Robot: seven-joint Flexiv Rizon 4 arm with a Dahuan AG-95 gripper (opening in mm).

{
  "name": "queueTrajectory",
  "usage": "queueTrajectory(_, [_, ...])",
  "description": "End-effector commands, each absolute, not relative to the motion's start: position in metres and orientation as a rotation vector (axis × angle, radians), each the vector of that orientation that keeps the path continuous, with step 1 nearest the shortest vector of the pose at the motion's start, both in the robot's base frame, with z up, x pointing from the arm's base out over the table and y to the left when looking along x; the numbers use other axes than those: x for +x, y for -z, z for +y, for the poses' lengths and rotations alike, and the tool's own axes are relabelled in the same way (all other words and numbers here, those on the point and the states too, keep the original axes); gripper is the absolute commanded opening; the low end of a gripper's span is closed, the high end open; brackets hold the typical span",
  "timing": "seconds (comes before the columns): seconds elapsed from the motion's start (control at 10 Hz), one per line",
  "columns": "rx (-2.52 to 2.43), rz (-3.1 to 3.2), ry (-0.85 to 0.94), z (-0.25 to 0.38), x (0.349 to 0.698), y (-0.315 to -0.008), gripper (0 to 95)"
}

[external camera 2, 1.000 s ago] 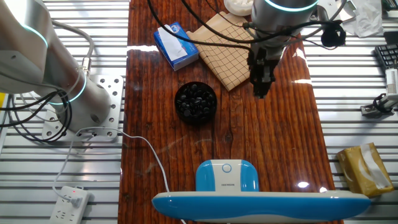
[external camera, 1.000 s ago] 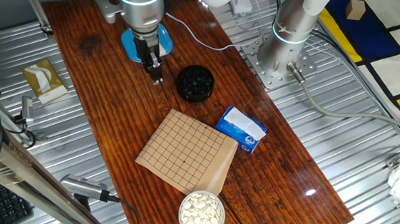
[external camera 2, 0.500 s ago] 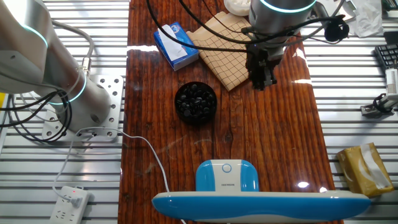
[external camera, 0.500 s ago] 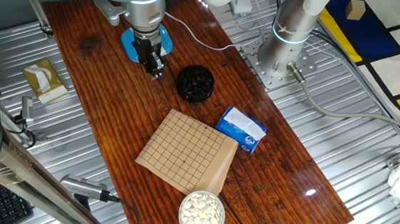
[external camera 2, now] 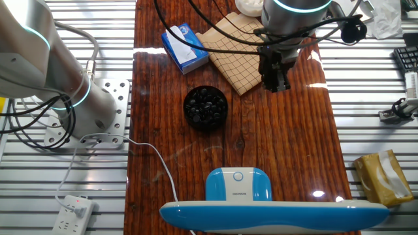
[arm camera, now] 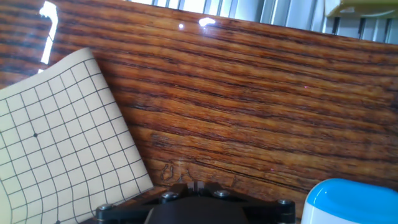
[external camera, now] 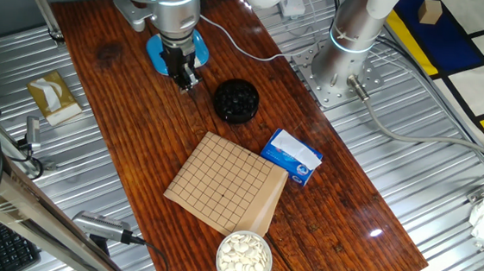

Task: Turn on the desk lamp by pressing the button

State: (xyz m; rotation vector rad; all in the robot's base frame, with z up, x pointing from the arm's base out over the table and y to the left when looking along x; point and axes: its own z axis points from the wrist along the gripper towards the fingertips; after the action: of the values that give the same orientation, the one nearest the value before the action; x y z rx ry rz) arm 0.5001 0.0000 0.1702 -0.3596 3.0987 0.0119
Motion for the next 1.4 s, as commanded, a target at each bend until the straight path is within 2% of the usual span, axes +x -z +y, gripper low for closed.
queueTrajectory(0.1, [-0.361, 3.103, -0.003, 0.000, 0.500, -0.170, 0.0])
queueTrajectory(1.1, [-0.335, 3.121, 0.025, -0.002, 0.500, -0.165, 0.0])
queueTrajectory(1.4, [-0.363, 3.120, 0.010, -0.031, 0.491, -0.158, 0.0])
